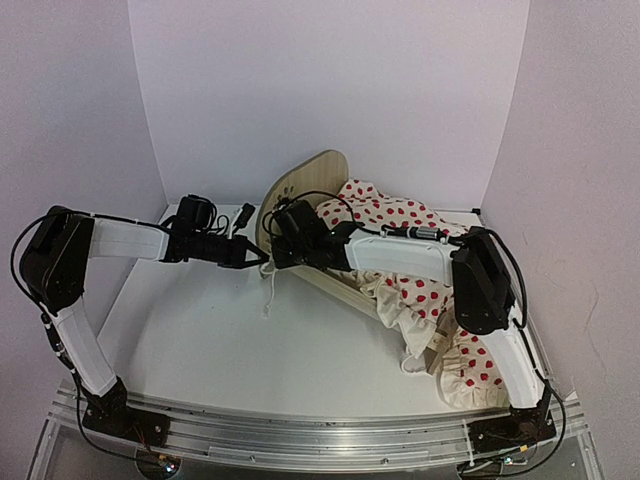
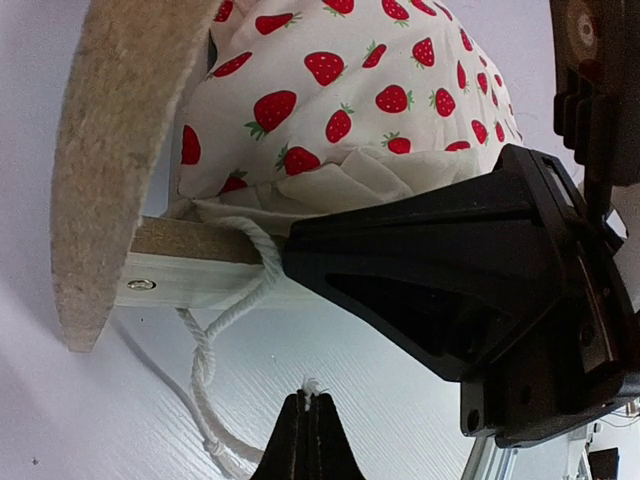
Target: Set up the pet bed
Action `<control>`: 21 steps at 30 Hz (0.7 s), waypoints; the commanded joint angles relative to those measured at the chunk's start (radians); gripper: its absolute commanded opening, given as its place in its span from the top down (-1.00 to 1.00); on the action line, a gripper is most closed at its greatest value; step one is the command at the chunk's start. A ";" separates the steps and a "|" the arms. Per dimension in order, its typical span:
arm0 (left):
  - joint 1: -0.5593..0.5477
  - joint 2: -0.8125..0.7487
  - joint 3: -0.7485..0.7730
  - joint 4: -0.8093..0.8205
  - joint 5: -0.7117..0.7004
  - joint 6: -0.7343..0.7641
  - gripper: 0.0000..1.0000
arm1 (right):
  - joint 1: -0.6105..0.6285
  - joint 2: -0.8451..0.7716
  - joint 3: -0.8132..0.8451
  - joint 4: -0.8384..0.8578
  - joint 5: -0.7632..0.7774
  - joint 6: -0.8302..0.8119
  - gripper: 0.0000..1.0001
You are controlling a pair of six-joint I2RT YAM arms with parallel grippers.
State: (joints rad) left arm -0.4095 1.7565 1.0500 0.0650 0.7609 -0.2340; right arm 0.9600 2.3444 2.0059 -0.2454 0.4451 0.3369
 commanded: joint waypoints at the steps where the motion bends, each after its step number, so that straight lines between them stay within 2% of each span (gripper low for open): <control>1: 0.001 0.007 0.002 0.036 -0.011 -0.001 1.00 | 0.002 0.040 0.047 -0.048 -0.039 -0.042 1.00; 6: -0.005 -0.011 -0.024 0.021 -0.025 -0.002 1.00 | 0.000 -0.029 0.024 0.000 -0.161 -0.090 1.00; 9: -0.007 -0.022 -0.038 0.022 -0.037 -0.012 1.00 | -0.024 -0.107 -0.074 0.110 -0.264 -0.031 1.00; 12: -0.006 -0.030 -0.044 0.031 -0.059 -0.002 1.00 | -0.052 -0.143 -0.130 0.165 -0.268 0.039 1.00; 15: -0.006 -0.035 -0.048 0.043 -0.060 0.001 1.00 | -0.051 -0.125 -0.120 0.167 -0.236 0.004 0.97; 18: -0.006 -0.036 -0.057 0.063 -0.066 0.000 1.00 | -0.041 -0.084 -0.084 0.167 -0.178 -0.052 0.51; 21: -0.005 -0.035 -0.057 0.079 -0.075 0.003 1.00 | -0.033 -0.033 -0.048 0.157 -0.097 -0.150 0.24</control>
State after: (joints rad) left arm -0.4126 1.7554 1.0035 0.0826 0.7044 -0.2363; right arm 0.9207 2.2809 1.8898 -0.1207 0.2435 0.2956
